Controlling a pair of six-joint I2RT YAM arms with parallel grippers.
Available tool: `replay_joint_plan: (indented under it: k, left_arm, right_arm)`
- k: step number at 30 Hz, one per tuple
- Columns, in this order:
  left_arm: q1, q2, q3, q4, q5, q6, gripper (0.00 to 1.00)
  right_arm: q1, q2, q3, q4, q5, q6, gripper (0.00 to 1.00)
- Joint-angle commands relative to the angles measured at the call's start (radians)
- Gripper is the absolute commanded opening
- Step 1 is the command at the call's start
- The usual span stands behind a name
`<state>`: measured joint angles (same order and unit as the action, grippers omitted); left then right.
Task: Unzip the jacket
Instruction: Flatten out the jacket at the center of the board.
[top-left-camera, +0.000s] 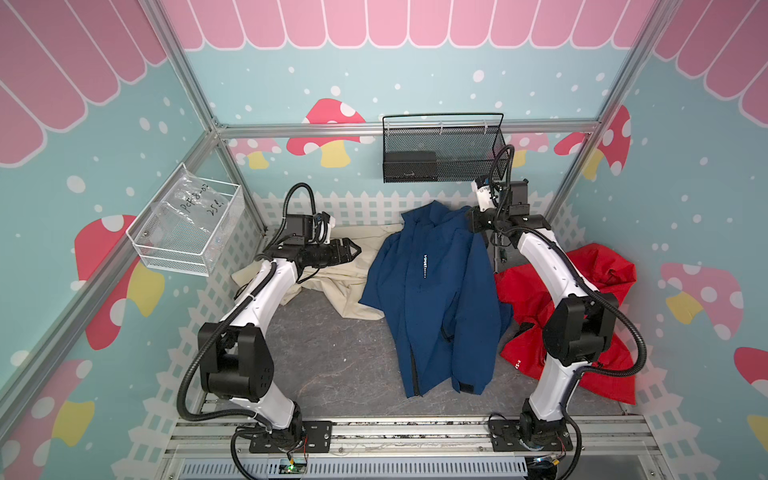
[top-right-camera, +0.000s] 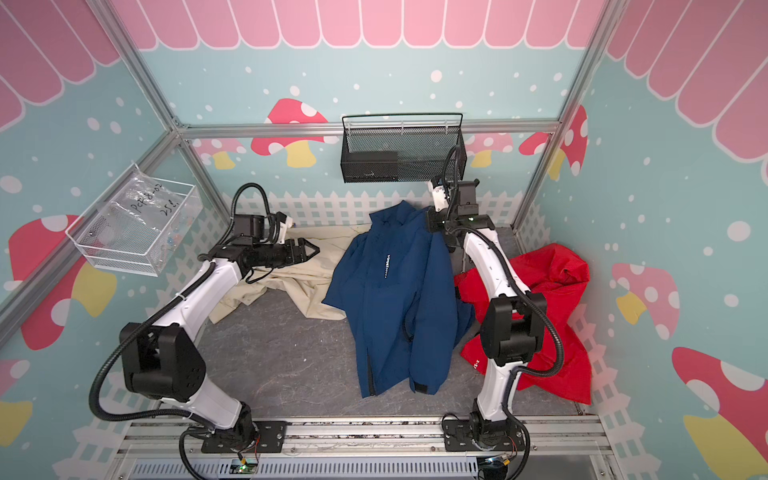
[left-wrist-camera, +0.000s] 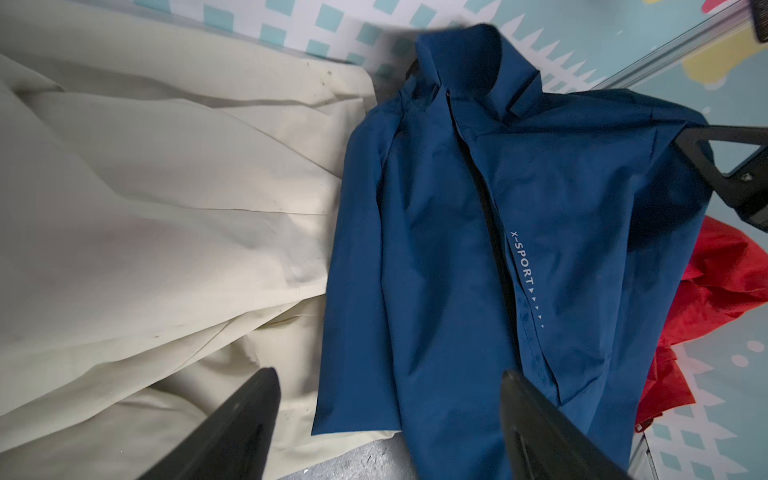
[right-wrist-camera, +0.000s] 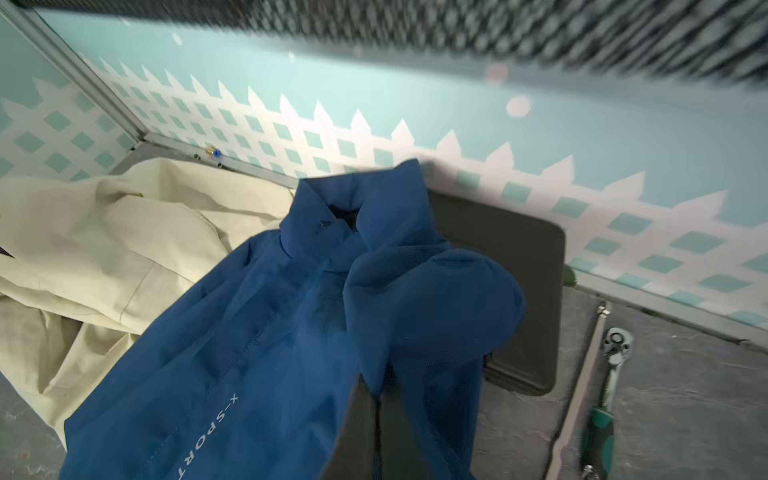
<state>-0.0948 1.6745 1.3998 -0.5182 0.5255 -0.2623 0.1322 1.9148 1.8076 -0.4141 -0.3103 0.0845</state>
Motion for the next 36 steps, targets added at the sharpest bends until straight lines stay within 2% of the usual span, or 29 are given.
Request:
replay_joint_plan:
  k: [1,6,8,14,23,28,31,33,36]
  left_arm:
    - [-0.035,0.073,0.056,0.048,-0.041,-0.012,0.84]
    - [-0.073,0.234,0.174,0.085,-0.034,-0.076,0.77]
    - [-0.089,0.292,0.231,0.092,-0.072,-0.077,0.71]
    - [-0.123,0.455,0.389,0.103,-0.125,-0.067,0.64]
    - [-0.148,0.626,0.523,0.098,-0.18,-0.067,0.64]
    - [-0.148,0.681,0.564,0.098,-0.169,-0.063,0.61]
    - [-0.147,0.705,0.582,0.099,-0.144,-0.071,0.51]
    - [-0.148,0.714,0.587,0.105,-0.13,-0.082,0.36]
    - [-0.144,0.716,0.587,0.129,-0.098,-0.105,0.07]
  right_arm:
    - [-0.02,0.016,-0.005,0.018,-0.055,0.005,0.0]
    - [-0.038,0.01,-0.034,0.028,-0.072,0.009,0.0]
    - [-0.041,-0.001,-0.058,0.045,-0.092,0.009,0.0]
    - [-0.046,-0.009,-0.111,0.076,-0.124,0.022,0.0]
    - [-0.046,-0.063,-0.145,0.092,-0.156,0.022,0.0]
    - [-0.046,-0.073,-0.163,0.095,-0.167,0.022,0.0]
    - [-0.045,-0.076,-0.168,0.095,-0.164,0.022,0.0]
    - [-0.046,-0.077,-0.169,0.095,-0.162,0.024,0.0]
    - [-0.048,-0.085,-0.169,0.1,-0.171,0.031,0.0]
